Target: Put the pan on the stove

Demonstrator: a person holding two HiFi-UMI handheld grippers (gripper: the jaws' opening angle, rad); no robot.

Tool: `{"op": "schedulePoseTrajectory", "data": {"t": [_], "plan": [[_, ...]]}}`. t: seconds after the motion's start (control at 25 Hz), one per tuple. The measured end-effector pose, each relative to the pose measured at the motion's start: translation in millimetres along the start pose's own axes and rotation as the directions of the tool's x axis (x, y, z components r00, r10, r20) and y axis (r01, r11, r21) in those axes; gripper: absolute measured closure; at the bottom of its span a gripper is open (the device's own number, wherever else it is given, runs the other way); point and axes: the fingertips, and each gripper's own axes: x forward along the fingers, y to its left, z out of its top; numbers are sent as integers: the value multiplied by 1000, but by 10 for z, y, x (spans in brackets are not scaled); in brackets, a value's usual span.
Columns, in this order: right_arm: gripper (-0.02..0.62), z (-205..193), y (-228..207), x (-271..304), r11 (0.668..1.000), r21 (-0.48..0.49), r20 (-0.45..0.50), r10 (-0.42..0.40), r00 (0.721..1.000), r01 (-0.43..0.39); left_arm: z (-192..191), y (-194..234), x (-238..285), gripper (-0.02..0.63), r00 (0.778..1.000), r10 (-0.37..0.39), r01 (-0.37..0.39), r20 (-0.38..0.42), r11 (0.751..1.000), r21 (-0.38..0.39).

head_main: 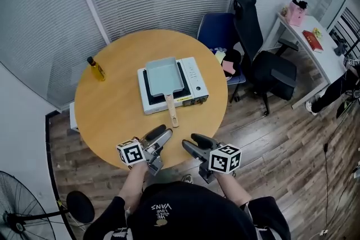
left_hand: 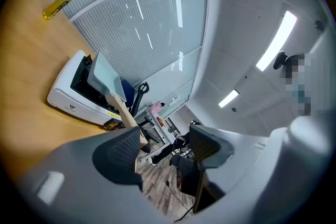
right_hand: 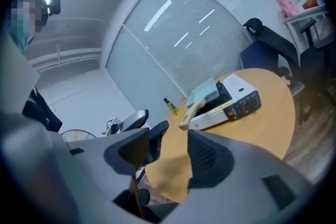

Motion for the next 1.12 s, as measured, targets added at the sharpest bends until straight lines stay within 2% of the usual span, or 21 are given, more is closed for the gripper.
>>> {"op": "schedulePoseTrajectory", "data": {"t": [0.12, 0.24, 0.44, 0.52, 0.92, 1.12], "plan": [[401, -29, 46, -77, 1000, -18, 13, -19, 1000, 19, -33, -89, -22, 357, 1000, -2, 3, -13, 999, 46], [488, -17, 99, -131, 998, -39, 45, -48, 998, 50, -46, -146, -31, 447, 999, -31, 34, -35, 994, 105], [541, -17, 197, -68, 993, -43, 95, -108, 990, 112, -54, -217, -194, 565, 994, -49, 67, -98, 979, 194], [546, -45, 256, 3, 989, -42, 105, -136, 985, 141, -45, -219, -317, 582, 992, -52, 78, -117, 969, 232], [571, -288, 640, 395, 962, -25, 152, -265, 952, 272, 9, -72, -1030, 595, 978, -32, 91, -207, 955, 283], [574, -455, 809, 551, 955, 0, 169, -294, 941, 298, 3, 11, -1310, 595, 967, -49, 118, -251, 955, 270]]}}
